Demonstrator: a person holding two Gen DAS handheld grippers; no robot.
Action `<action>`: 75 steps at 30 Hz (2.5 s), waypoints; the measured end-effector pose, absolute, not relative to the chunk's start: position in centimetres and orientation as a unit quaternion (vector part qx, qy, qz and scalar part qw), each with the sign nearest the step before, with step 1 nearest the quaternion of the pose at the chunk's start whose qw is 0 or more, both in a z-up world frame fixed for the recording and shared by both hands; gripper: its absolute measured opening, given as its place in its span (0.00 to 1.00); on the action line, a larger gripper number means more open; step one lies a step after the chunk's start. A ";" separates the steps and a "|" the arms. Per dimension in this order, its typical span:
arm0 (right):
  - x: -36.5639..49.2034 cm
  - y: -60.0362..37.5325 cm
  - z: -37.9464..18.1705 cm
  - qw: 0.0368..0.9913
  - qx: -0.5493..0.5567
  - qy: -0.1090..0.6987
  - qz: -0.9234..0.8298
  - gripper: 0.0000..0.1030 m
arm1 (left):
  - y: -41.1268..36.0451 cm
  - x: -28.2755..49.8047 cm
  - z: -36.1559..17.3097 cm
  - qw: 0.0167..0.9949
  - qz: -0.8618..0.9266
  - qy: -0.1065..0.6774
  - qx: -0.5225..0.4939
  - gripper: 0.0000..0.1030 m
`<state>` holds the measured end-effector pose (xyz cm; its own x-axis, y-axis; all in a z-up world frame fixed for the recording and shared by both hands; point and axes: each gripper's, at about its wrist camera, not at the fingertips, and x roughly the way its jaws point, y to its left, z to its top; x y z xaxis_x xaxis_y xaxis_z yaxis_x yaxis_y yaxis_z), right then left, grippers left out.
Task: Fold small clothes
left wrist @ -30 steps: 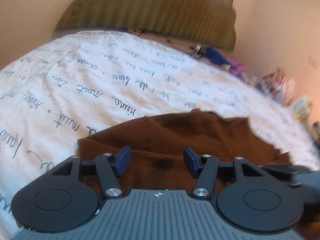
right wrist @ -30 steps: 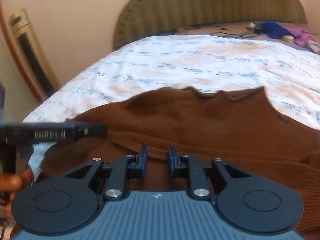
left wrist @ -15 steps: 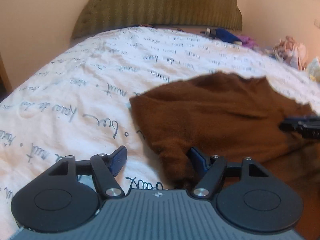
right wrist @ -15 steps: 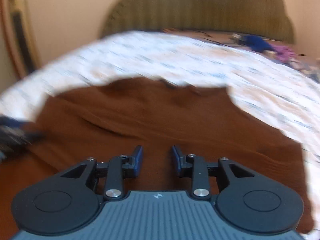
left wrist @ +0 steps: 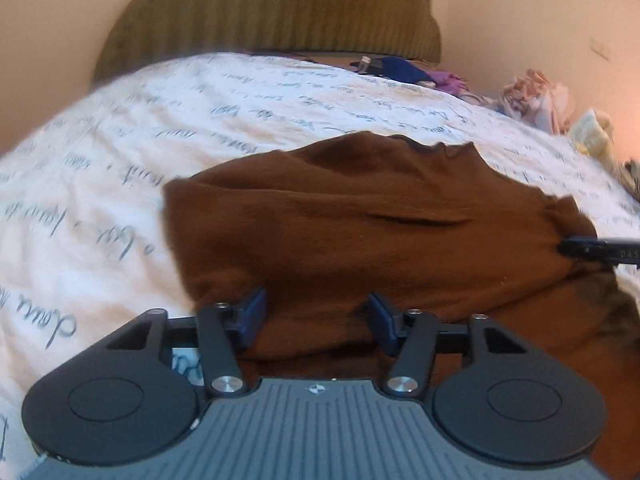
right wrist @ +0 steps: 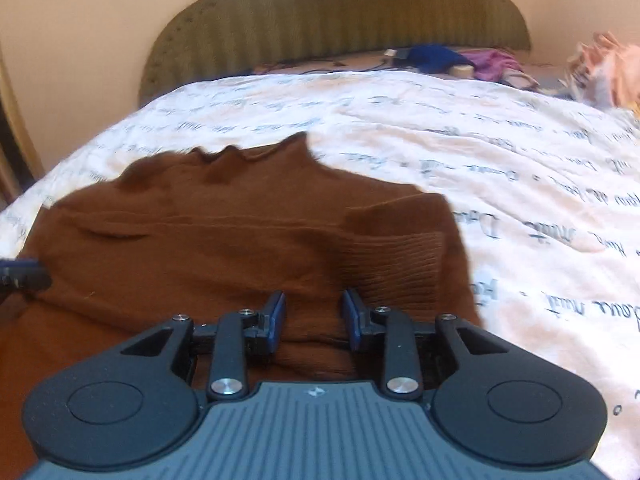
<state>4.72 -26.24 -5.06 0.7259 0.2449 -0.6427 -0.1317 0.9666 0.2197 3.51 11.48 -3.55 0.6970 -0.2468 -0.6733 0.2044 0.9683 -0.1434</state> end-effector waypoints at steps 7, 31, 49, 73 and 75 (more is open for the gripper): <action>0.1 -30.6 -2.6 0.936 0.137 0.314 0.084 0.30 | 14.4 1.4 -0.1 0.922 -0.110 0.358 -0.096 0.72; -9.4 -21.1 -6.0 0.935 -0.048 0.344 0.073 0.39 | 7.7 -11.7 -4.2 0.917 -0.094 0.386 0.049 0.95; -19.3 -18.3 -5.7 0.933 -0.086 0.333 0.105 0.74 | 6.7 -17.6 -4.3 0.919 -0.054 0.389 0.026 1.00; -27.1 -21.6 -6.4 0.937 -0.027 0.336 0.089 0.74 | 7.7 -21.6 -4.5 0.925 -0.049 0.375 0.032 1.00; -27.4 -21.6 -6.3 0.937 -0.027 0.337 0.091 0.74 | 7.8 -22.2 -4.5 0.924 -0.049 0.377 0.032 1.00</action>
